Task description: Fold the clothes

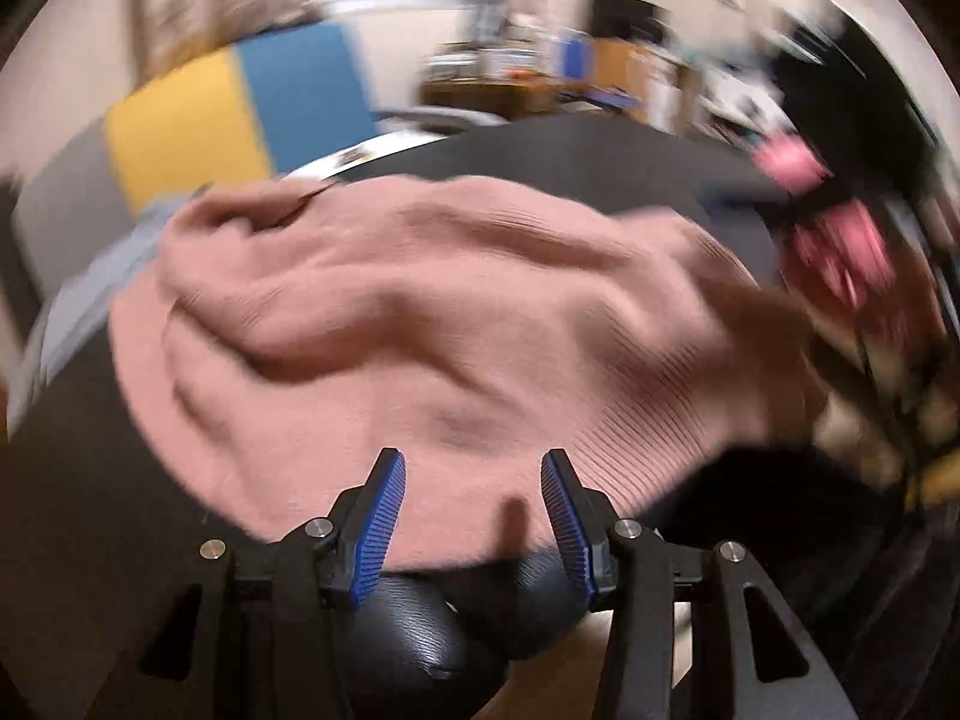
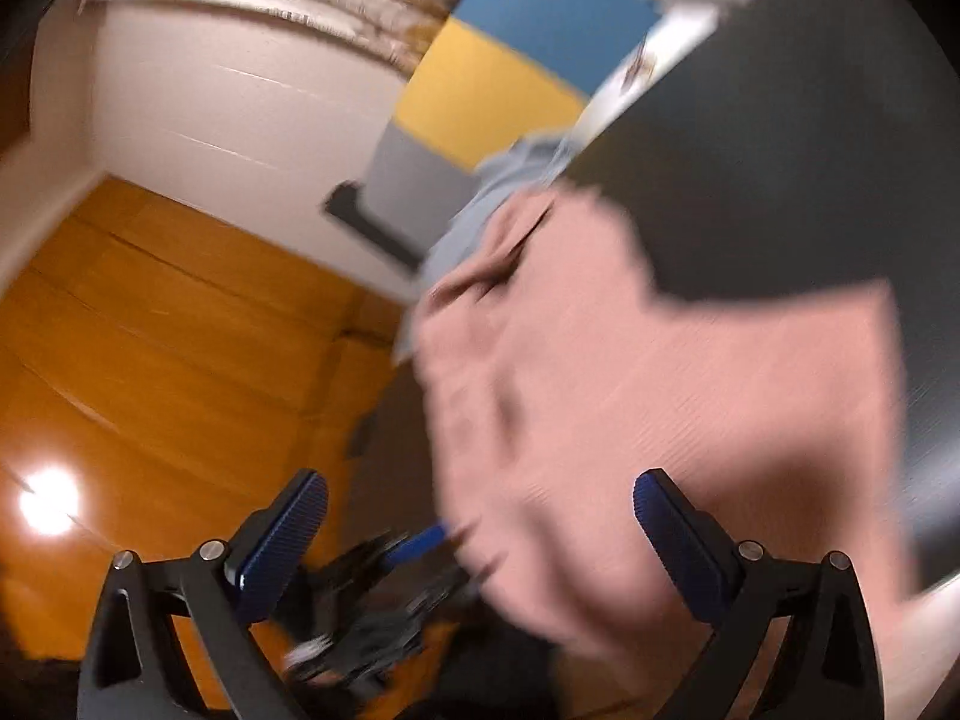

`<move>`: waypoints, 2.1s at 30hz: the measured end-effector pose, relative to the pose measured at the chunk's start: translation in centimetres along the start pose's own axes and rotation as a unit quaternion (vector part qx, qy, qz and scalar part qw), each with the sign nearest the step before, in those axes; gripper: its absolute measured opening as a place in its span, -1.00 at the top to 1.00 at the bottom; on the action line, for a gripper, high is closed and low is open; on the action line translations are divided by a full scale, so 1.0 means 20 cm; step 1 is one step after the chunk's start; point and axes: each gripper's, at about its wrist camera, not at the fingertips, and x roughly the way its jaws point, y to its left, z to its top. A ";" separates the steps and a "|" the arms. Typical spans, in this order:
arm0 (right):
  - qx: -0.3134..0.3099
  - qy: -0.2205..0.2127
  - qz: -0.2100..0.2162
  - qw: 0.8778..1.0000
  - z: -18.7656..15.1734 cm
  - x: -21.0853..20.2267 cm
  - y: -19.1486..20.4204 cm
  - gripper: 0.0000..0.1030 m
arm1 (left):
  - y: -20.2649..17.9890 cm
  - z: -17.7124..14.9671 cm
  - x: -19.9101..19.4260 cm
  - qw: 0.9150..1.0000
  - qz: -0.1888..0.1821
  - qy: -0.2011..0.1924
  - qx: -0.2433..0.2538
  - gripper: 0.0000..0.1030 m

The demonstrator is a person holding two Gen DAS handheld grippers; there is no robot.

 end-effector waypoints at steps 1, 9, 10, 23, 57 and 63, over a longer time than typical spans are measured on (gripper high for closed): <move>0.000 -0.004 -0.021 1.000 0.02 -0.03 -0.03 -1.00 | -0.04 -0.03 -0.01 0.999 0.004 0.000 0.033 0.07; 0.070 0.031 -0.065 0.995 0.00 -0.03 -0.38 -1.00 | -0.28 -0.08 0.04 0.973 0.032 -0.042 0.224 0.07; 0.080 0.037 -0.043 0.995 0.00 -0.01 -0.41 -1.00 | -0.29 -0.07 0.05 0.970 0.031 -0.046 0.236 0.07; 0.046 0.192 0.164 0.967 0.09 0.28 -0.30 -1.00 | -0.31 0.02 0.02 0.959 -0.005 -0.040 0.282 0.07; 0.048 0.186 0.048 0.980 -0.07 0.20 -0.25 -1.00 | -0.40 0.04 0.11 0.978 -0.086 -0.041 0.186 -0.07; 0.035 0.143 -0.004 0.989 -0.07 0.17 -0.27 -0.49 | -0.39 0.00 0.08 0.983 -0.079 -0.046 0.158 -0.09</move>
